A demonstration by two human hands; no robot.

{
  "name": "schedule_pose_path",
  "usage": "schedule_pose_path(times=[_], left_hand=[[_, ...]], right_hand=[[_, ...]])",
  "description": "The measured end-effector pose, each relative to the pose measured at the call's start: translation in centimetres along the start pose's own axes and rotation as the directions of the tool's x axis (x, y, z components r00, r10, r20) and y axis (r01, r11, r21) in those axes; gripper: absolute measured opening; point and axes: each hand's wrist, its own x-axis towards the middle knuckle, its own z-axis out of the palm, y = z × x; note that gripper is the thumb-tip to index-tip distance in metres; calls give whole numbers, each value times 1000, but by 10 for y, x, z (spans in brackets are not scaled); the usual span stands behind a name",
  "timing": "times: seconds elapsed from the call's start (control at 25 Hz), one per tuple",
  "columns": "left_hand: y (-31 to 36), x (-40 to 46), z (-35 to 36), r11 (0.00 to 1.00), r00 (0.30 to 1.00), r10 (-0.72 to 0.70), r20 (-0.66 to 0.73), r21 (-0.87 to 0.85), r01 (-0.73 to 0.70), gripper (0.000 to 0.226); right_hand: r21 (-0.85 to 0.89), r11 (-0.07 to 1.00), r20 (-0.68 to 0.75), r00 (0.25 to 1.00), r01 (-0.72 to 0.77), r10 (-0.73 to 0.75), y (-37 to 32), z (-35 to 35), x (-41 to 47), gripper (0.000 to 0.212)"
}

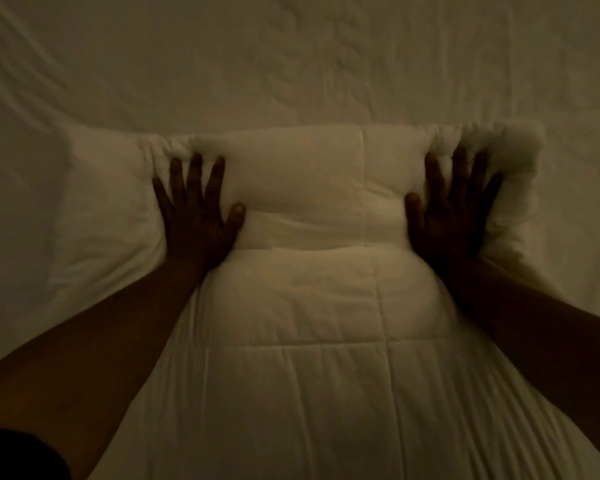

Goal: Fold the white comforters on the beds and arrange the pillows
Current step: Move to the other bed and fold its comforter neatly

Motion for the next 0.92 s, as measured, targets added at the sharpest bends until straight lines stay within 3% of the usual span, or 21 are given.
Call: schedule_pose_path(times=[0.16, 0.32, 0.44, 0.52, 0.68, 0.92], left_hand=[[11, -13, -37, 993, 988, -114, 100, -12, 115, 74], [28, -74, -99, 889, 953, -174, 247, -376, 260, 84], [43, -170, -120, 984, 949, -17, 315, -161, 71, 84], [44, -208, -118, 998, 943, 45, 329, -48, -31, 87], [53, -214, -95, 1000, 951, 6, 311, 18, -12, 89], [62, -207, -28, 997, 972, 71, 224, 16, -76, 86]], right_hand=[[-72, 997, 142, 990, -3, 13, -5, -40, -11, 65], [89, 996, 244, 969, 8, -30, -7, -109, -52, 63], [9, 988, 293, 944, 155, -151, -8, -143, -136, 61], [-65, 983, 365, 921, 171, -136, 2, -148, -174, 67], [-76, 981, 358, 923, 180, -142, 15, -124, -183, 71], [39, 982, 242, 952, 184, -188, 18, -51, -188, 69]])
